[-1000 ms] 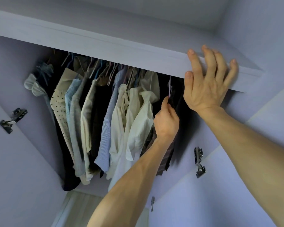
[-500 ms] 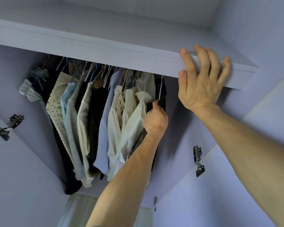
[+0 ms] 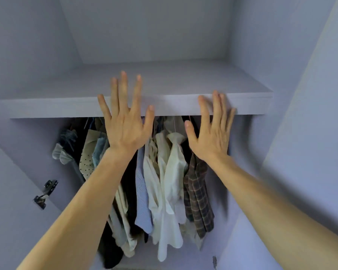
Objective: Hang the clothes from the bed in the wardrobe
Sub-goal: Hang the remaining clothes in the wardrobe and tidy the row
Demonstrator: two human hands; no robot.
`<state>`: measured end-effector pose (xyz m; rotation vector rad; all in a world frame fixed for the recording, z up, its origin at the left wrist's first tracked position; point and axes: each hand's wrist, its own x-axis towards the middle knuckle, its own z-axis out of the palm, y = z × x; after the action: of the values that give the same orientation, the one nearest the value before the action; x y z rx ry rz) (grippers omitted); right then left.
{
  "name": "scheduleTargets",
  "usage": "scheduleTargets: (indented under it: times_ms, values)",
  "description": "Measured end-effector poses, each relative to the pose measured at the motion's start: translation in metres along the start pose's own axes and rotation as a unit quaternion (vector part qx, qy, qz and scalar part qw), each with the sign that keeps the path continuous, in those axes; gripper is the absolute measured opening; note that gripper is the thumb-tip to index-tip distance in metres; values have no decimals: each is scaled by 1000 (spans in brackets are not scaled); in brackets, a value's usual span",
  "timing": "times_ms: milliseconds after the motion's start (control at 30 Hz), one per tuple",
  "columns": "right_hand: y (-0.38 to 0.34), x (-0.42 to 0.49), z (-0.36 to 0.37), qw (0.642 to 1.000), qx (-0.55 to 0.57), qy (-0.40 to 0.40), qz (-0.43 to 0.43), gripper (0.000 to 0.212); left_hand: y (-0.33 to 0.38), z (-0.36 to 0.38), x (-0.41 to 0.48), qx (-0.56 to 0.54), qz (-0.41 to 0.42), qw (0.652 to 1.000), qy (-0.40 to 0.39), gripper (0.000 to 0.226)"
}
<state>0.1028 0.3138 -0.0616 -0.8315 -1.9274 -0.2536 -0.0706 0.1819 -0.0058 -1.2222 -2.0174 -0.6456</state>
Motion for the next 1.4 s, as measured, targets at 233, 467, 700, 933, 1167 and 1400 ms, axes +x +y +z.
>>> scheduleTargets:
  times_ms: [233,467,700,933,1167,1400]
  values:
    - [2,-77,31,861,181,-335,337,73,-21,14,14,13,-51,980,-192,73]
    - [2,-41,52,836,146,-446,285,81,-20,19,12,4,-55,985,-166,77]
    - [-4,-32,81,816,141,-505,242,83,-23,27,15,7,-35,988,-147,80]
    - [-34,-27,111,773,234,-553,205,83,-30,36,14,17,-23,991,-132,82]
    - [-22,-39,113,797,220,-499,259,76,-31,37,14,25,-28,990,-133,81]
    - [-7,-45,89,807,174,-516,229,59,-27,32,17,35,-39,987,-153,79]
